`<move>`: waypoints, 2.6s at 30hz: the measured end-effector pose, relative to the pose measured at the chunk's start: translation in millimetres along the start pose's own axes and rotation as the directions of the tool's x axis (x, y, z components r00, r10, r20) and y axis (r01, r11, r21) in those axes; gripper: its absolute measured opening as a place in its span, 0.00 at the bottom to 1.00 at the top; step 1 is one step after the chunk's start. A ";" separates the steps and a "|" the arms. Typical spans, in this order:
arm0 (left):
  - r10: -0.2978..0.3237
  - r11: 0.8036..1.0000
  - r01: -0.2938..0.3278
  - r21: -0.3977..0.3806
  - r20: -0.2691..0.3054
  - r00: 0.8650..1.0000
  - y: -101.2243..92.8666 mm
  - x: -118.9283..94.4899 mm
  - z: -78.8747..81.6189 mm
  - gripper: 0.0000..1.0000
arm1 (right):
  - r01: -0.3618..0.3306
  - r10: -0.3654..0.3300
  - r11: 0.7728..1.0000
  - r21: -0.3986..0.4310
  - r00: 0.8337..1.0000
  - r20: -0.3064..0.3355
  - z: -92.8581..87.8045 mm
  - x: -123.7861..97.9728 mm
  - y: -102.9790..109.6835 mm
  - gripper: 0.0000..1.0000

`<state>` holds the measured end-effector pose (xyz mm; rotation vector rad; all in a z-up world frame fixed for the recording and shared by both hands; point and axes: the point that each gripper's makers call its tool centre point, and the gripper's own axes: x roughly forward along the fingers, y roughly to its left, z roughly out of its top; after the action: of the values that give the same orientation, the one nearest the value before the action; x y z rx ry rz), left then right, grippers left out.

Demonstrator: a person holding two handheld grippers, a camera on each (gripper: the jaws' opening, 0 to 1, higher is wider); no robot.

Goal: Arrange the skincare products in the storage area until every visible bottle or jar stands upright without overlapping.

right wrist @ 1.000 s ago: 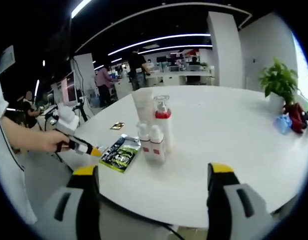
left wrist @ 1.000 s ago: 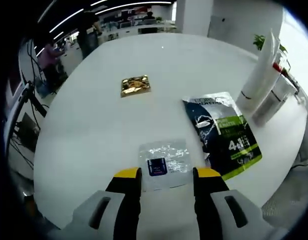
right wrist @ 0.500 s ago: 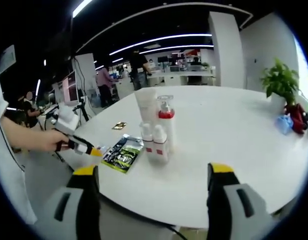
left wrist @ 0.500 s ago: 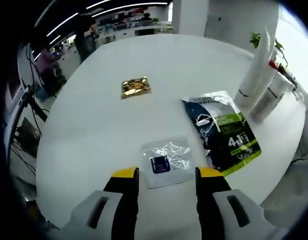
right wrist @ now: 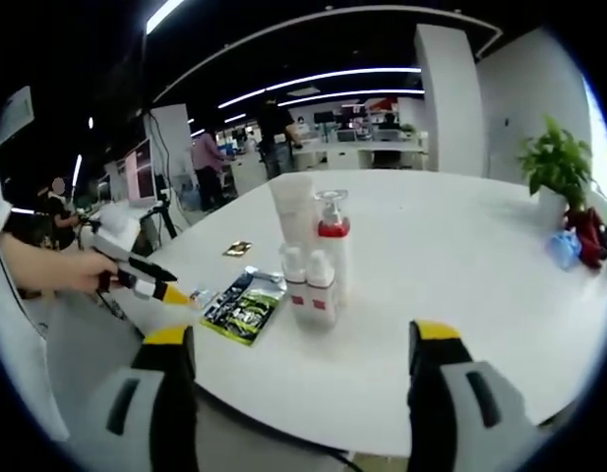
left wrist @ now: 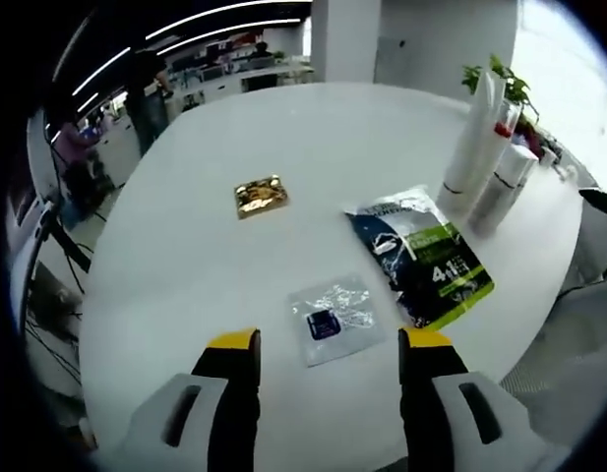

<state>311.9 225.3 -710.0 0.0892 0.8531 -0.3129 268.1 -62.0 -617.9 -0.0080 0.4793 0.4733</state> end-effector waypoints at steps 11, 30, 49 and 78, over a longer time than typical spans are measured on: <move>-0.091 0.996 0.092 -0.011 0.033 0.995 -4.9 -16.6 1.5 0.65 | -0.006 0.006 1.000 -0.008 1.000 0.000 3.4 4.6 2.4 0.90; -0.108 0.992 0.110 -0.063 0.045 0.993 7.3 -34.5 -0.5 0.78 | -0.001 0.001 1.000 -0.011 1.000 -0.002 9.5 8.3 -2.1 0.90; -0.109 0.992 0.110 -0.053 0.022 0.994 22.0 -29.9 4.7 0.95 | 0.009 -0.009 1.000 0.003 1.000 -0.016 9.1 19.1 -6.5 0.90; -0.048 0.993 0.044 -0.112 -0.039 0.998 46.8 59.7 64.7 0.97 | 0.060 -0.055 0.996 0.069 0.995 -0.079 -10.4 38.0 -23.6 0.90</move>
<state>410.0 242.6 -714.7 -0.0279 0.9131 -0.3069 303.6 -67.7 -646.5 0.0283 0.5697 0.4004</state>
